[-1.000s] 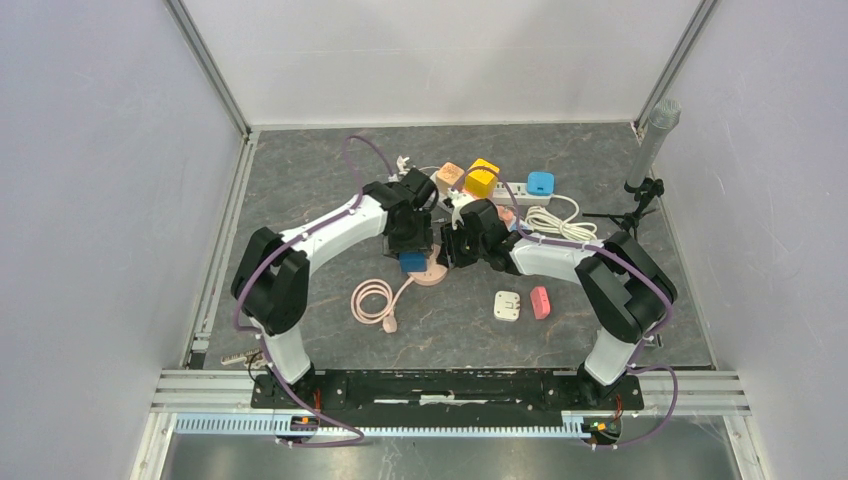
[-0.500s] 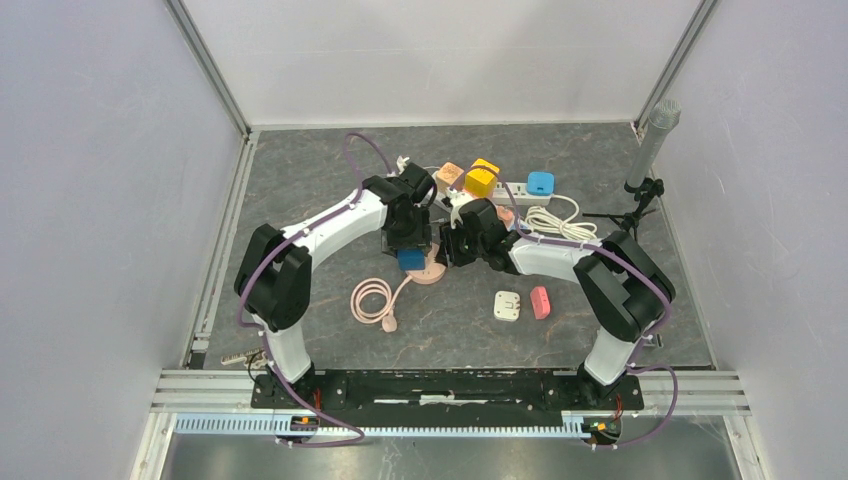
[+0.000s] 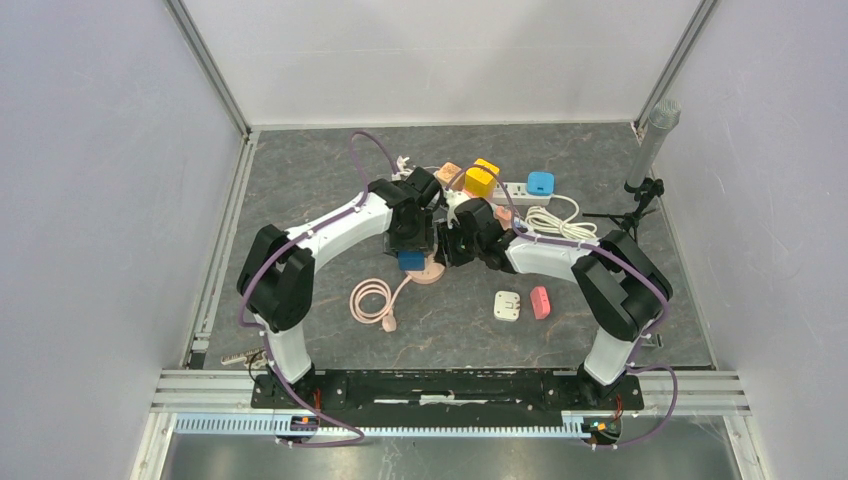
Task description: Pull the plug off the socket
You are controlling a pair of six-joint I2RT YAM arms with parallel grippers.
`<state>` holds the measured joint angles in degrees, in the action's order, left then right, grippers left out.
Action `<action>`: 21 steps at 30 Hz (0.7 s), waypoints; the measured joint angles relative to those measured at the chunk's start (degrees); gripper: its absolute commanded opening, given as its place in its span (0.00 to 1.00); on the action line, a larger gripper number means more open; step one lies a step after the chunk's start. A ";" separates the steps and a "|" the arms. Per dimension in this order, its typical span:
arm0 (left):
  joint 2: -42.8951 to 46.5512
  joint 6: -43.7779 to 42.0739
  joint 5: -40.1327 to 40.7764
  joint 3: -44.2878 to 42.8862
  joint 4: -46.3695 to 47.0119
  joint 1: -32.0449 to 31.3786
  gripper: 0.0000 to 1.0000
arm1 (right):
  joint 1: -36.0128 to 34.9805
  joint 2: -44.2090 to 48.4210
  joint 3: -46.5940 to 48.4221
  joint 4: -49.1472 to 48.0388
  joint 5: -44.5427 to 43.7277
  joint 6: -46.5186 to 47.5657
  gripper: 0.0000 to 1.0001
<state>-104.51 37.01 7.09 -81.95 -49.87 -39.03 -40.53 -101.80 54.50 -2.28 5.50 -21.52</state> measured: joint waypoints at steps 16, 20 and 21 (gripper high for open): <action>0.24 -4.79 -5.49 0.28 0.85 3.52 0.18 | -0.55 -1.03 1.27 0.00 -1.53 0.00 0.24; 0.33 -4.52 -1.95 0.26 0.81 1.46 0.18 | -0.72 -1.09 1.77 1.09 -1.86 0.00 0.22; 0.35 -4.44 -1.70 0.26 0.81 1.36 0.18 | -0.72 -1.18 1.95 1.31 -1.88 0.00 0.21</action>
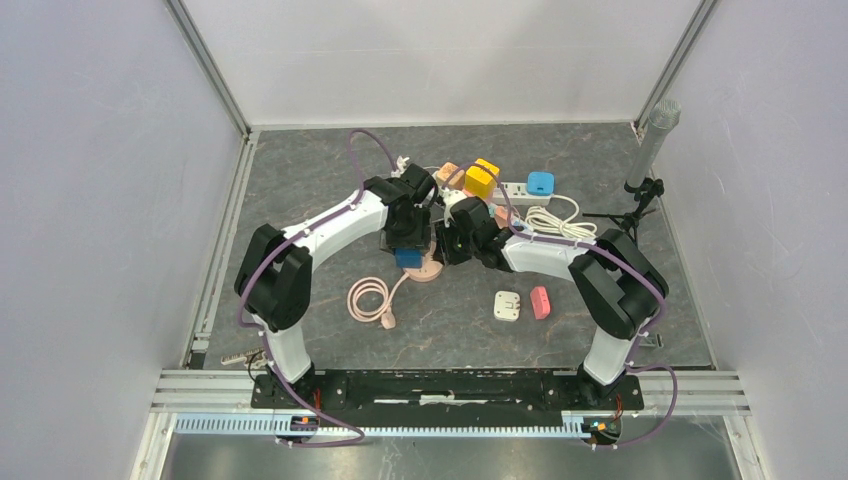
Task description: Pull the plug off the socket
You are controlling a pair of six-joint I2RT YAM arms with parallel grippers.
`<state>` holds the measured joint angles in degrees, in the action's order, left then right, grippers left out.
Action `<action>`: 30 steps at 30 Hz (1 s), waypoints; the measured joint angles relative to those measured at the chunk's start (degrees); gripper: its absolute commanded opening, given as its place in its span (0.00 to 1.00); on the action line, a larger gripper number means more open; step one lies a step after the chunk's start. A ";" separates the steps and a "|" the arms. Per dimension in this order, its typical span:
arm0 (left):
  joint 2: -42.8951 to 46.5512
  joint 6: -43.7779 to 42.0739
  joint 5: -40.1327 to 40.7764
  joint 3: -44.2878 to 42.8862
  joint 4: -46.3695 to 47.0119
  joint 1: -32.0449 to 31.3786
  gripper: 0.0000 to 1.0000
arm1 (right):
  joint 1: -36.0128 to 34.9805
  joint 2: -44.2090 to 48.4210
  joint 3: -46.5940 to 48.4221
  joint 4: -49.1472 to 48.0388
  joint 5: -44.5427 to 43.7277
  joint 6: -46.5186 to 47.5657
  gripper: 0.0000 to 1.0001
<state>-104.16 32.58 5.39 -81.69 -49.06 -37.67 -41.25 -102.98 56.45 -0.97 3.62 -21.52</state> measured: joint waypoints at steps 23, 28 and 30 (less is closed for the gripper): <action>2.12 1.16 -0.70 0.87 0.52 1.25 0.17 | 0.11 -0.92 0.48 -0.57 0.26 -0.04 0.13; 4.22 2.51 -0.92 0.17 1.68 -1.03 0.17 | 0.11 -1.53 1.31 -0.46 0.04 -0.09 0.13; 5.01 2.45 -1.31 0.15 1.95 -1.55 0.17 | 0.17 -1.62 1.51 -0.46 -0.11 -0.17 0.13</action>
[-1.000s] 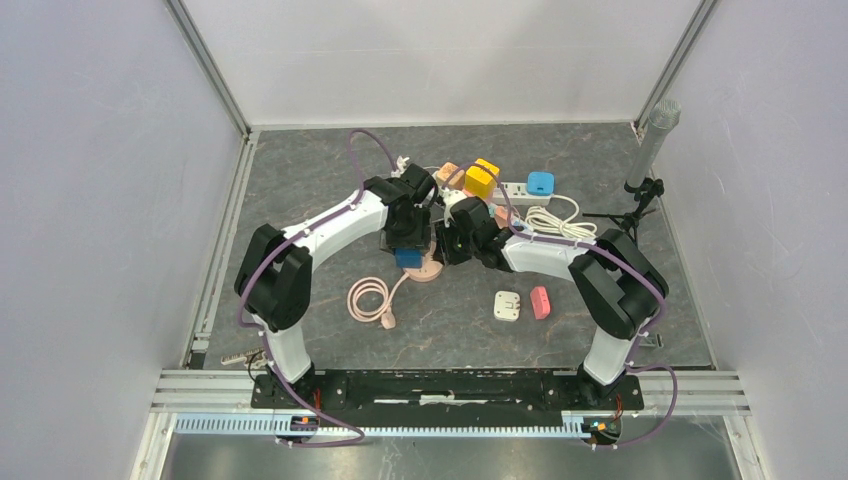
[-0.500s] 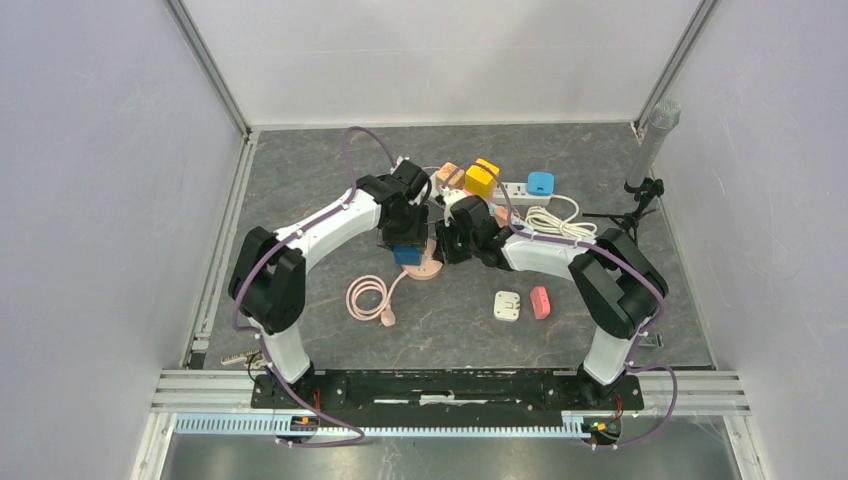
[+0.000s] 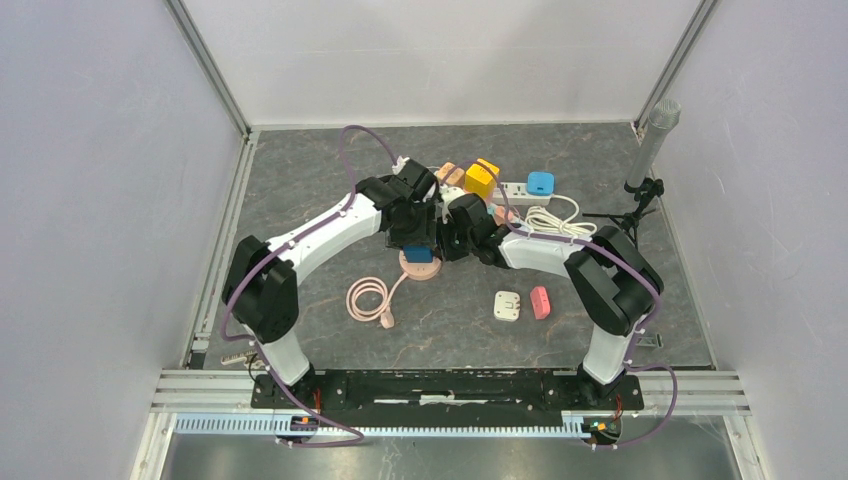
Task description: Pull the plug off the socket
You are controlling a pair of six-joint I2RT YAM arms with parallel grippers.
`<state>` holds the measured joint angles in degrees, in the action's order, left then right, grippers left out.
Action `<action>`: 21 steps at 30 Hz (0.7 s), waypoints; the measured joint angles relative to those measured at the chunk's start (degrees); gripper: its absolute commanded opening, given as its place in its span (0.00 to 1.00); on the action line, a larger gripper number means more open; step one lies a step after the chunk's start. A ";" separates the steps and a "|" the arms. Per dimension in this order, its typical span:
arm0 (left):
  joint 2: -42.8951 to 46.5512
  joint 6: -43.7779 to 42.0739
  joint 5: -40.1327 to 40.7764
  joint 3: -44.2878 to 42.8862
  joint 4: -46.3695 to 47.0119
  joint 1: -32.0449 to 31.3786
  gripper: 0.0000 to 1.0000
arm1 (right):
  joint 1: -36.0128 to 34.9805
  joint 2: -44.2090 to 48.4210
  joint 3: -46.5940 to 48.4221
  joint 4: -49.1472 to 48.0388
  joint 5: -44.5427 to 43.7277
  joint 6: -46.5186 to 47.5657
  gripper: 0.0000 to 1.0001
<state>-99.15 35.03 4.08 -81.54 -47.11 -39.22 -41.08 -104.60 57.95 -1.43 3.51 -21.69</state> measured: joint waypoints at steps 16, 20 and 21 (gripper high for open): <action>7.17 -0.22 1.14 3.41 0.87 8.98 0.17 | 0.00 1.64 0.33 0.74 0.96 1.70 0.24; 9.05 -0.20 -3.96 8.66 3.15 15.89 0.19 | 0.00 2.01 0.28 1.90 3.19 3.43 0.31; 9.35 -0.17 -5.86 10.36 3.96 18.08 0.20 | 0.00 2.01 0.28 2.12 4.00 3.85 0.33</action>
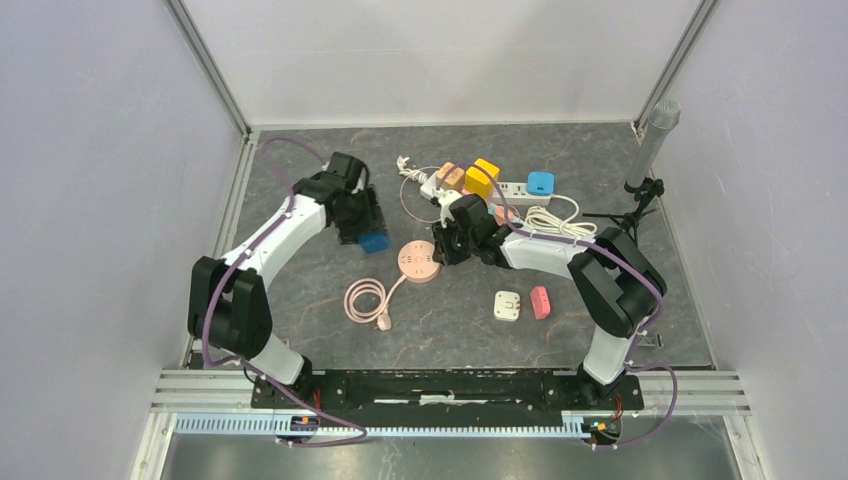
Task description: Pull the plug off the socket
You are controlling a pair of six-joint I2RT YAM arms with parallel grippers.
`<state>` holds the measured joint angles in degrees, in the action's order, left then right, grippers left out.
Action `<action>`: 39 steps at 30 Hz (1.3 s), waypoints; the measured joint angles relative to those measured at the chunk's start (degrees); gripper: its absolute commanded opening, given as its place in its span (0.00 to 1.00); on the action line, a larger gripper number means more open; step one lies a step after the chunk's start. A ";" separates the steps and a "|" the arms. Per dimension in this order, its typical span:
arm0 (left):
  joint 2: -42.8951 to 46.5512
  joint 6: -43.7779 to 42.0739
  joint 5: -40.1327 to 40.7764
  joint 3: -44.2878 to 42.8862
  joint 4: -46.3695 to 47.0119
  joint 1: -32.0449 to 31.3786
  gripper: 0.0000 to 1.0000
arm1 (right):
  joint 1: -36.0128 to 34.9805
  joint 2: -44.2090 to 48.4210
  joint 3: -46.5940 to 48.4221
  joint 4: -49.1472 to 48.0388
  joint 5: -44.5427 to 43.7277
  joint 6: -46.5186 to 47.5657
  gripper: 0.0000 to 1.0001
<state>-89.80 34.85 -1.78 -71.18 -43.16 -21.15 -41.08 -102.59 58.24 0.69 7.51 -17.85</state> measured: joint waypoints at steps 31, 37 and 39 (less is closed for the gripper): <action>5.29 8.37 -8.57 11.39 4.24 29.81 1.00 | -5.40 -6.60 7.80 5.25 16.02 10.49 0.56; 13.57 6.99 -8.35 7.61 2.58 29.81 1.00 | -6.32 -5.92 10.05 12.31 14.03 12.20 0.79; 15.30 5.73 -10.25 7.04 2.75 29.79 1.00 | -5.20 -4.15 10.71 15.04 12.55 12.66 0.84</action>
<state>-74.50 40.58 -12.03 -64.14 -40.40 8.64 -46.28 -106.74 68.95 15.73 20.05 -5.19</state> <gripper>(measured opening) 0.994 0.780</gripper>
